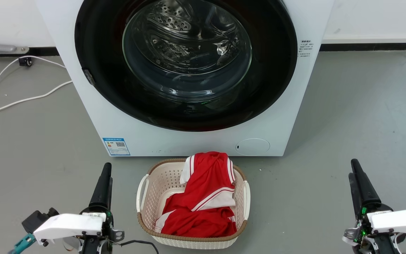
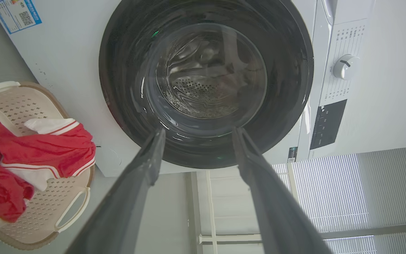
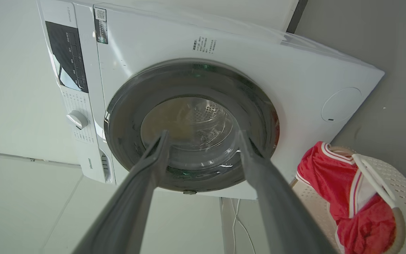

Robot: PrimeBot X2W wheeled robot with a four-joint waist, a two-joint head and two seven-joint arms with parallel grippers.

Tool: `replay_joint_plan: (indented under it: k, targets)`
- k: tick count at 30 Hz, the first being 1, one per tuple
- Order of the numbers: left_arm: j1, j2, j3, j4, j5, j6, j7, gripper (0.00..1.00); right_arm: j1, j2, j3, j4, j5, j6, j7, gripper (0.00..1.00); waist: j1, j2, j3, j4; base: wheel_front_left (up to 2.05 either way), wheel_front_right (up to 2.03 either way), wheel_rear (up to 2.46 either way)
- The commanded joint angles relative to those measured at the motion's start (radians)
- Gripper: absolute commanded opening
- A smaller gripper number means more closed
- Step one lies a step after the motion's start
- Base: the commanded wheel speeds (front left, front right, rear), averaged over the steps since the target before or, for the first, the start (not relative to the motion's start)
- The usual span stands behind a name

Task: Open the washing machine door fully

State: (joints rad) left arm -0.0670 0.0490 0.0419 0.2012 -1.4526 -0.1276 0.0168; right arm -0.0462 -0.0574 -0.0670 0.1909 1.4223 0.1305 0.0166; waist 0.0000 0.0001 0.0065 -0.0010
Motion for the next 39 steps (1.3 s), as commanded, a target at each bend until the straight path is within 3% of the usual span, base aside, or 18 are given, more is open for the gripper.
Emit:
replay_joint_plan:
  k: [1, 20, 39]
  targets:
    - [-0.031, 0.003, 0.000, -0.033, 0.049, -0.001, -0.012, 1.00, -0.009, -0.002, 0.005, -0.033, -0.058, 0.000, -0.012, 1.00, 0.0000, -0.0001, 0.001, 0.000, 0.00, 0.00, 0.00]
    - [-0.037, 0.003, -0.051, -0.124, 0.492, 0.039, -0.083, 1.00, 0.020, -0.001, 0.032, -0.136, -0.599, 0.000, -0.082, 1.00, 0.0000, -0.0001, 0.006, -0.003, 0.00, 0.00, 0.00]
    - [-0.027, 0.010, -0.103, -0.139, 0.837, 0.080, -0.141, 1.00, 0.042, 0.003, 0.060, -0.189, -0.919, 0.000, -0.102, 1.00, 0.0000, -0.0001, 0.008, -0.004, 0.00, 0.00, 0.00]
